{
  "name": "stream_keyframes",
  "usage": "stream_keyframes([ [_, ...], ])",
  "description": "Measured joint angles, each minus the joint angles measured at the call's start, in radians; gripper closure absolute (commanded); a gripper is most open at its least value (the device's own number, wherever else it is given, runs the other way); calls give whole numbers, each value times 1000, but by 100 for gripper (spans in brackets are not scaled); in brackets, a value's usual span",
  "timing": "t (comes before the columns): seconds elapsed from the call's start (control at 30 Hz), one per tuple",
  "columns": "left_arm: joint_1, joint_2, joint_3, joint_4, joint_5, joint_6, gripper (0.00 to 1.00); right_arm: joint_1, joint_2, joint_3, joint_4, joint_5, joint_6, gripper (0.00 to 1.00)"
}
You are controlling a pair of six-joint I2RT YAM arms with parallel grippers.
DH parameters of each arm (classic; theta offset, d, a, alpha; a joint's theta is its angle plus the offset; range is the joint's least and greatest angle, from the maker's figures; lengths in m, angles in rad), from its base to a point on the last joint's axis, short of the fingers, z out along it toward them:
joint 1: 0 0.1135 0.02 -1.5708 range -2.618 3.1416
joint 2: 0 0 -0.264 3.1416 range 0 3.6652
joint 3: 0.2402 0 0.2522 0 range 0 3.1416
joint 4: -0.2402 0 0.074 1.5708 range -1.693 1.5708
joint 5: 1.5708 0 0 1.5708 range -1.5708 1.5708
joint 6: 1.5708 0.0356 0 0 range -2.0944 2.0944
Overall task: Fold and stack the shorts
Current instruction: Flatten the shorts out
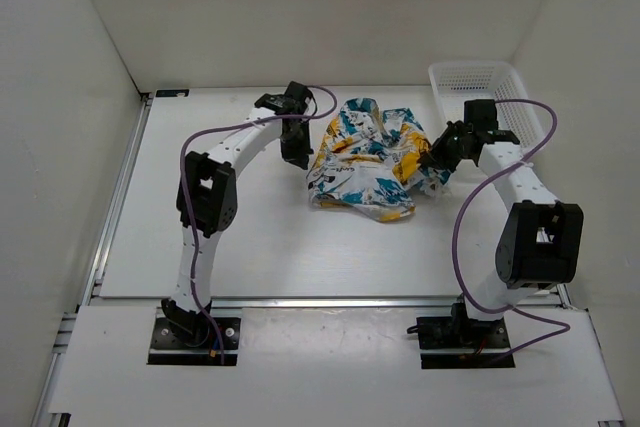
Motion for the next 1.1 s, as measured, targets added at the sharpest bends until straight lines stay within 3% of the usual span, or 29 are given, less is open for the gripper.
stream_keyframes([
  [0.03,11,-8,0,-3,6,9,80,8,0,15,-11,8,-8,100],
  [0.07,23,-19,0,-9,14,23,53,14,0,29,-21,14,-15,100],
  [0.1,31,-33,0,-16,20,41,37,18,0,39,-28,19,-21,100],
  [0.2,30,-75,1,-39,5,79,5,28,0,45,-38,30,-36,100],
  [0.23,12,-85,4,-53,-13,90,1,28,0,44,-45,33,-39,100],
  [0.4,-143,-69,44,-100,-100,101,1,28,0,32,-58,45,-43,100],
  [0.53,-209,-14,53,-102,-121,100,10,28,-1,14,-72,52,-49,100],
  [0.67,-186,57,58,-107,-137,101,39,28,-13,-5,-89,66,-57,100],
  [0.7,-178,71,58,-109,-140,103,60,28,-19,-9,-92,68,-60,100],
  [0.83,-137,99,61,-117,-142,110,90,28,-31,-14,-101,76,-67,100],
  [1.1,-37,66,82,-151,-122,137,90,28,-49,-14,-121,85,-98,100],
])
